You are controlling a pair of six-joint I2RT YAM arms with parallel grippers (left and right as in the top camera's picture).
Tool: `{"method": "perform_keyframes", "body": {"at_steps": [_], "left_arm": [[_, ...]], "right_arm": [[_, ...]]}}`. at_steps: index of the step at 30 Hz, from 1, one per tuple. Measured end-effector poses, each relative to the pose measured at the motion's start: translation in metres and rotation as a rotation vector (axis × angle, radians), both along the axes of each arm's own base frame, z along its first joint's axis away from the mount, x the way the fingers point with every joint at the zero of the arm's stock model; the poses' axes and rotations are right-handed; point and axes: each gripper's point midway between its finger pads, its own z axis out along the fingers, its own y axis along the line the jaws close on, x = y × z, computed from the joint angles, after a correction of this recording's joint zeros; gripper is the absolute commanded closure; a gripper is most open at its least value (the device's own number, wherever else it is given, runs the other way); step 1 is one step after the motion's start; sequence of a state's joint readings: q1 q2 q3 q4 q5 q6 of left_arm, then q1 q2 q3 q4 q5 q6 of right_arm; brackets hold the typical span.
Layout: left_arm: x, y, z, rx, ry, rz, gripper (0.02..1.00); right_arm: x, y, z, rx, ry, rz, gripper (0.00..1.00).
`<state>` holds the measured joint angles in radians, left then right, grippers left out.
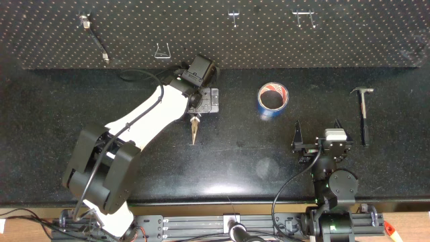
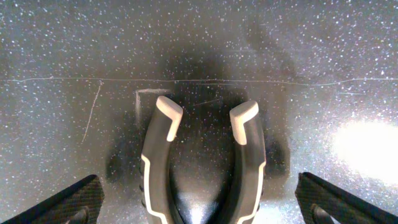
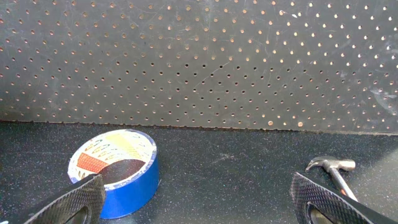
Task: Place Tools Onto Pegboard
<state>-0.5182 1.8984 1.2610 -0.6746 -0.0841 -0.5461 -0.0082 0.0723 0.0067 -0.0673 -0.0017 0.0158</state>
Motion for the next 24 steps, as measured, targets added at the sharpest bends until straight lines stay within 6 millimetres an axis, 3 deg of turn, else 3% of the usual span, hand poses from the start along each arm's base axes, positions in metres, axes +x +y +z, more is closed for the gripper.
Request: {"method": "perform_keyframes", "body": {"at_steps": [6, 24], "left_arm": [[-0.0002, -0.0005, 0.0000, -0.001, 0.001, -0.005, 0.169], [-0.0033, -0.0016, -0.0048, -0.013, 0.012, -0.007, 0.226]], "right_arm": [[0.0000, 0.0000, 0.0000, 0.000, 0.000, 0.000, 0.038], [0.0000, 0.0000, 0.0000, 0.000, 0.000, 0.000, 0.038]]}}
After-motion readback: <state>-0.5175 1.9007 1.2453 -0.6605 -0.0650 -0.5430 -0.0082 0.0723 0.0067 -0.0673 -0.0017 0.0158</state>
